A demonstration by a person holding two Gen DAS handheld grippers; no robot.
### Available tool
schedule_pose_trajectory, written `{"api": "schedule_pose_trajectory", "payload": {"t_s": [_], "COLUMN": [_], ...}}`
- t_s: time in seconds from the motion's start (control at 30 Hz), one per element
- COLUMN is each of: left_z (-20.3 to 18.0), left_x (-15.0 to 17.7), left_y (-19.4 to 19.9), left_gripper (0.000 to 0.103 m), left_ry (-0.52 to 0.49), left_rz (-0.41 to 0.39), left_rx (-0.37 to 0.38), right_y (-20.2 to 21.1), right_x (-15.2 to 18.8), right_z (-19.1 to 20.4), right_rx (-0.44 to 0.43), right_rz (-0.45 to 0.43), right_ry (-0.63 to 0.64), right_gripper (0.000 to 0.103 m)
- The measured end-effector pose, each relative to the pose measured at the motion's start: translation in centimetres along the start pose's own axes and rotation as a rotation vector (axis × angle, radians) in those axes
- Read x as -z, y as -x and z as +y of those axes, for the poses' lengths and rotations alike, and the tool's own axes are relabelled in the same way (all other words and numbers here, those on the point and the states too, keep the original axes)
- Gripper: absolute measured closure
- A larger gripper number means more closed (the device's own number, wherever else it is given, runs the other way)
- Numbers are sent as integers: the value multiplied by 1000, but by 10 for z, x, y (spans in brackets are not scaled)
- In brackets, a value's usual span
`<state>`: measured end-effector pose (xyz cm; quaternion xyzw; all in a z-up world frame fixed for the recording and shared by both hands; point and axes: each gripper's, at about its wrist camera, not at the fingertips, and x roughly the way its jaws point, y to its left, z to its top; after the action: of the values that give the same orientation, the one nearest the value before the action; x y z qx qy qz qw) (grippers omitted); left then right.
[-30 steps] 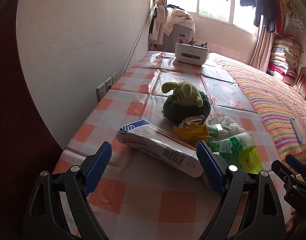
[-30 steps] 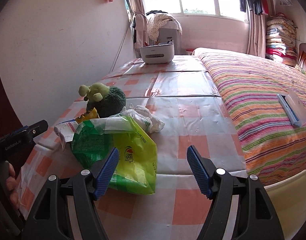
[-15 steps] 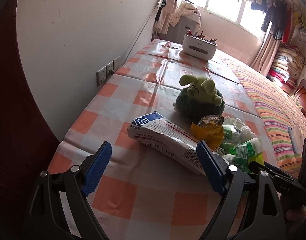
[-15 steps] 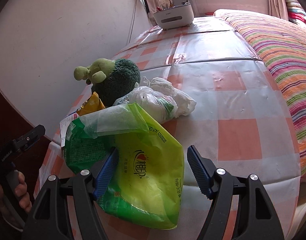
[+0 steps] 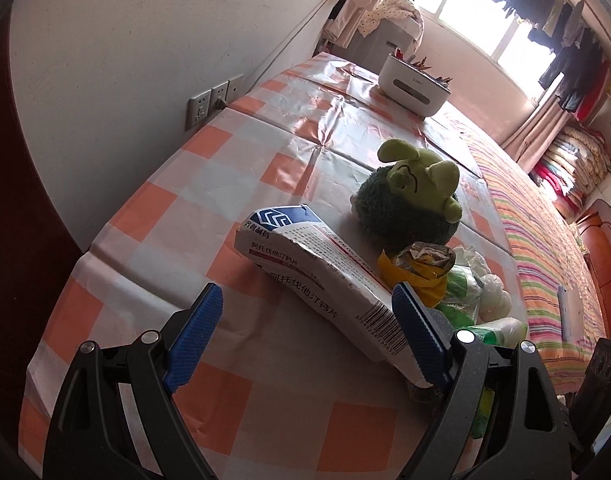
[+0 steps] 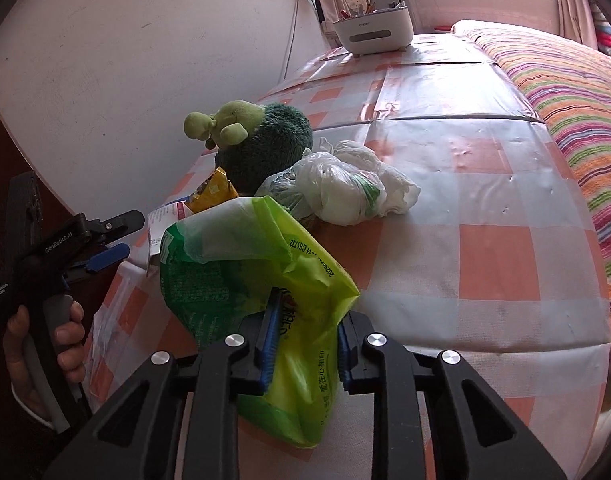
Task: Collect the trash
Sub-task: 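Grasp the green plastic bag with the right tool while the left tool grasps the white medicine box, then carry the green bag into the cream bin and open the right tool while the left tool carries the box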
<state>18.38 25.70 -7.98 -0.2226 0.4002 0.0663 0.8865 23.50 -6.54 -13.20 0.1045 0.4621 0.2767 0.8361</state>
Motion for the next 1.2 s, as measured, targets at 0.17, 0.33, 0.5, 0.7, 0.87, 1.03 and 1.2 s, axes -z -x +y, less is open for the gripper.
{"api": "schedule_pose_trajectory", "payload": {"t_s": [0.17,0.33,0.5,0.7,0.87,1.03,1.2], "left_z": [1,5,10,5,2,2,-10], "left_x": [-3,-4,-6,-6,-4,0,3], "left_y": [-9,-23,-34,-39,-34,-25,-4], "left_gripper": [18,18,18,57,73,76,80], "left_ry": [54,119,163,153,142,126,44], "left_rz": [26,81,108,123,103,74,8], "left_rx": [26,32,35,112,138,144,115], "right_y": [8,16,24,38,45,54,61], "right_x": [4,8,13,13,12,12,13], "right_z": [3,9,14,17,15,14,17], "right_rx": [-7,-31,-47,-57,-57,-47,-33], "right_rz": [-23,-38,-48,-86,-104,-136,-162], "right_ry": [2,4,1,3,-8,-11,7], "right_gripper": [88,91,91,93,93,94,94]}}
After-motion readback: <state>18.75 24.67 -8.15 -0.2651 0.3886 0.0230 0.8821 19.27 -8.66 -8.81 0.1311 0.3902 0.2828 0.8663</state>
